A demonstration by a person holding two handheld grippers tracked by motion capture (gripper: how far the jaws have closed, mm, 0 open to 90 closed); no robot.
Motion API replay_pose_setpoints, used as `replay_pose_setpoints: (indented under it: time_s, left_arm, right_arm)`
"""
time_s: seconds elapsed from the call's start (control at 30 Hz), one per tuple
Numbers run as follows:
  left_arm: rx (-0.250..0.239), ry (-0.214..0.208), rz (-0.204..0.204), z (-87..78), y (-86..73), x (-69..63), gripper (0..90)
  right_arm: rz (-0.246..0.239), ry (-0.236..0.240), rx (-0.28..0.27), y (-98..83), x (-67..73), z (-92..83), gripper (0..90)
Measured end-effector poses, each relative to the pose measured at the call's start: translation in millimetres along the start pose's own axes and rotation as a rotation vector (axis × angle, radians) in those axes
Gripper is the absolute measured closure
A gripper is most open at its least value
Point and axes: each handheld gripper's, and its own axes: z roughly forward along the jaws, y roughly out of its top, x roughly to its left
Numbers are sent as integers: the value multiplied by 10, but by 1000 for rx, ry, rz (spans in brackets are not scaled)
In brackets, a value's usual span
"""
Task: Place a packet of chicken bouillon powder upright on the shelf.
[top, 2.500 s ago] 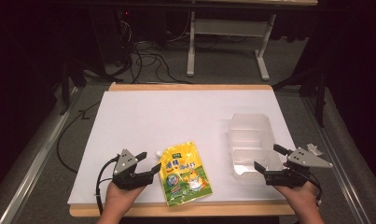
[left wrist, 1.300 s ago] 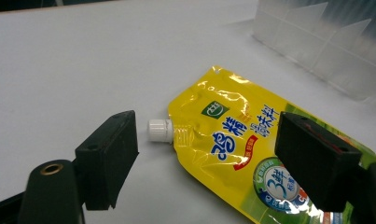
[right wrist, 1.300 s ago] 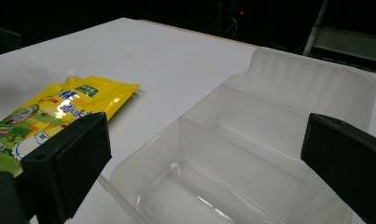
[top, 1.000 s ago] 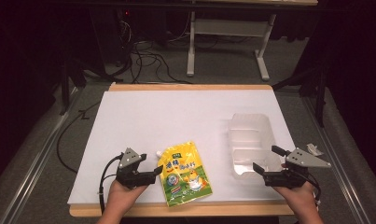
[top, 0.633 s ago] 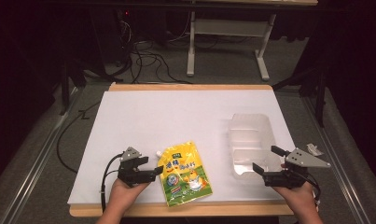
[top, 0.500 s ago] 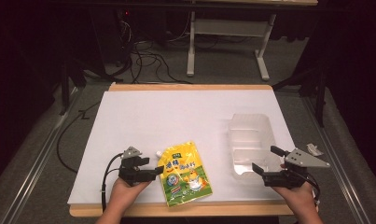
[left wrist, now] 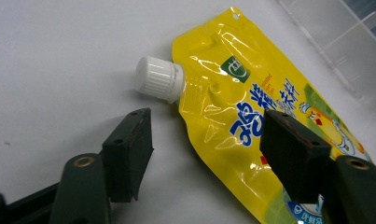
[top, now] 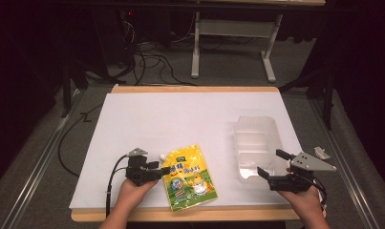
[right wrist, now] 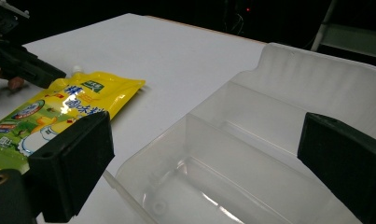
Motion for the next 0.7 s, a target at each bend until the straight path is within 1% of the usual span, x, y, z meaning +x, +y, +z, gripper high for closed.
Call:
replay_pose_setpoints:
  time_s: [0.1, 0.13, 0.3, 0.43, 0.47, 0.5, 0.63, 0.7]
  left_arm:
    - [-3, -19, -15, 5, -1, 18, 399]
    - [-4, -37, -30, 11, -4, 31, 413]
    - [10, -58, -31, 28, -15, 24, 490]
    - [10, -59, -43, 33, -25, 19, 549]
    - [10, -59, -48, 32, -28, 23, 549]
    - [15, -59, -51, 27, -34, 32, 587]
    - [17, -57, -66, 25, -49, 33, 658]
    - [24, -60, -65, 22, -53, 36, 682]
  right_arm:
    - [0, 1, -1, 0, 2, 1, 39]
    - [0, 2, -1, 0, 1, 1, 40]
    - [-1, 3, 1, -2, 4, 5, 42]
    - [-4, 5, 0, -2, 6, 6, 43]
    - [-1, 5, 0, -2, 8, 5, 43]
    - [-1, 5, 1, -4, 7, 7, 44]
    - [3, 5, 2, -8, 11, 10, 46]
    - [6, 5, 3, -8, 15, 11, 47]
